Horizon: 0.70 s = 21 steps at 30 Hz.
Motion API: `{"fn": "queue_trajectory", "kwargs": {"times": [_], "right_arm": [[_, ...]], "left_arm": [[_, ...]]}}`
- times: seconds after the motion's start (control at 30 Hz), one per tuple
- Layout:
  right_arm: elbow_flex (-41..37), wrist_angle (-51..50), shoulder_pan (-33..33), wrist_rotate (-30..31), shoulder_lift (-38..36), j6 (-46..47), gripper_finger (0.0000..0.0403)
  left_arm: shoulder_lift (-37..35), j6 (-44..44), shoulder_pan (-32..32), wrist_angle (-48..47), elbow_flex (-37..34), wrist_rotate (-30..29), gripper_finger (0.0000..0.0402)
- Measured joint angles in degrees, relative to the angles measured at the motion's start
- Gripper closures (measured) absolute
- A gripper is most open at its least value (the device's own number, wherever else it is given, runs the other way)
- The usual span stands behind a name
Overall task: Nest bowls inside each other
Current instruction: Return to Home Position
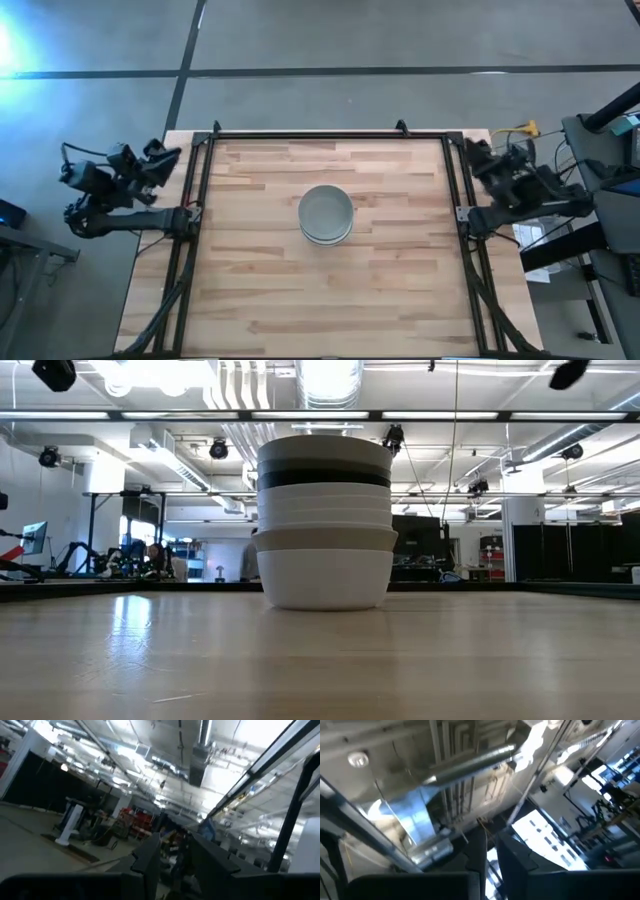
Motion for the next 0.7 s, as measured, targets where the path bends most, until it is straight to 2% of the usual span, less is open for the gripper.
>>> {"fn": "queue_trajectory", "kwargs": {"times": [0.17, 0.3, 0.4, 0.5, 0.57, 0.7], "right_arm": [[-7.61, 1.95, 0.0, 0.43, -14.16, -1.05, 0.0365], [-13.05, 13.42, 0.0, 1.97, -13.09, -4.98, 0.0365], [-17.38, 13.01, 0.01, 5.62, -13.62, -2.8, 0.0365], [-21.05, 10.47, 0.02, 5.35, -14.0, 4.46, 0.0365], [-20.57, 5.85, 0.02, 1.34, -13.8, 8.25, 0.0365], [-20.66, -0.2, 0.01, -1.78, -13.93, 10.71, 0.0365]], "left_arm": [[0.01, -0.45, 0.0, -1.77, -0.11, -0.09, 0.0307], [-0.02, -4.58, 0.0, -3.27, -3.46, -0.24, 0.0307], [-0.06, -7.97, 0.02, -0.2, -7.63, 0.44, 0.0307], [0.15, -10.99, 0.0, 7.33, -13.44, 3.26, 0.0307], [0.02, -12.47, 0.0, 14.14, -18.11, 3.7, 0.0307], [-0.2, -14.1, 0.0, 25.48, -26.43, 4.14, 0.0307]]}}
